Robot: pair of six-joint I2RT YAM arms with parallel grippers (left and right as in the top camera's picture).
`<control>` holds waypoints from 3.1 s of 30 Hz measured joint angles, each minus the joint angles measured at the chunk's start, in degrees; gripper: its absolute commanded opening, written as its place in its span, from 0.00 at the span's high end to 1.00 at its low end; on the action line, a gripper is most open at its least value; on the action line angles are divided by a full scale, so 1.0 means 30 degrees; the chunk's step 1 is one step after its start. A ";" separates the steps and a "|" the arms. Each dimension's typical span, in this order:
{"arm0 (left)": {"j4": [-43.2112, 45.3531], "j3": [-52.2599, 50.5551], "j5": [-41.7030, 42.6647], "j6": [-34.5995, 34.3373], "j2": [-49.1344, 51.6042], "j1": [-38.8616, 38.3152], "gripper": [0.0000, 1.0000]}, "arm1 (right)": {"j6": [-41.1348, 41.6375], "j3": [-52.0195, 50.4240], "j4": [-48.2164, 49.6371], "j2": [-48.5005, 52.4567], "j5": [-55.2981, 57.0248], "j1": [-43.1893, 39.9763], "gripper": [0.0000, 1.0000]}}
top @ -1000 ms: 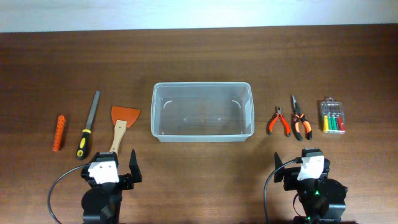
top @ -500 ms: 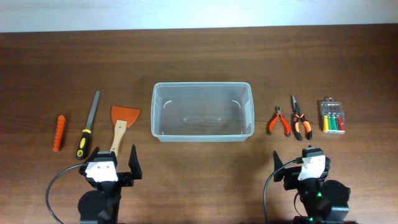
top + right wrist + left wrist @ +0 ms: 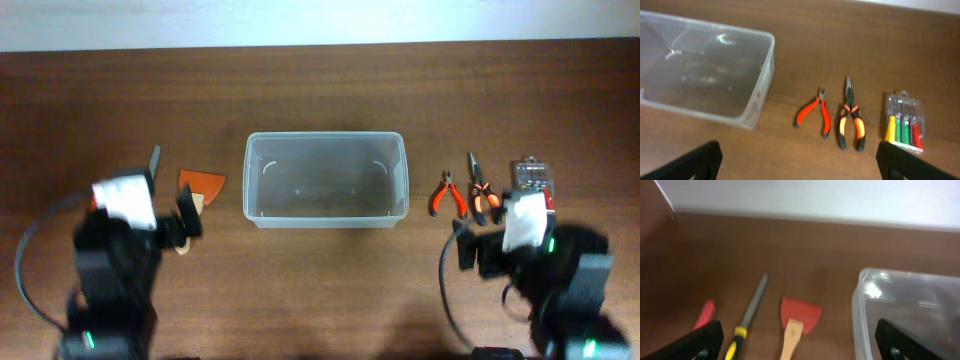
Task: Pack container
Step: 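Move the left gripper toward the wooden-handled orange scraper, then grasp the orange scraper by its wooden handle with the left gripper and lift, then lower the scraper into the clear box and open the left gripper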
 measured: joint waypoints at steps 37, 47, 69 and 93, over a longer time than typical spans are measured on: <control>-0.6594 0.9092 -0.1581 0.5945 2.2695 0.0219 0.07 | 0.5122 1.0673 -0.6805 1.6342 0.0401 -0.1144 0.01; -0.6441 0.9347 -0.1763 0.6958 2.3452 0.0160 0.48 | 0.5122 1.0673 -0.6798 1.6342 0.0408 -0.1144 0.01; -1.4345 2.2768 -0.2055 0.7169 2.4997 -0.1246 0.98 | 0.5180 1.0681 -0.6987 1.6342 0.0408 -0.1144 0.01; -1.3690 2.4079 -0.0175 1.9700 2.6134 -1.1941 0.98 | 0.5195 1.0695 -0.7278 1.6342 0.0415 -0.1144 0.01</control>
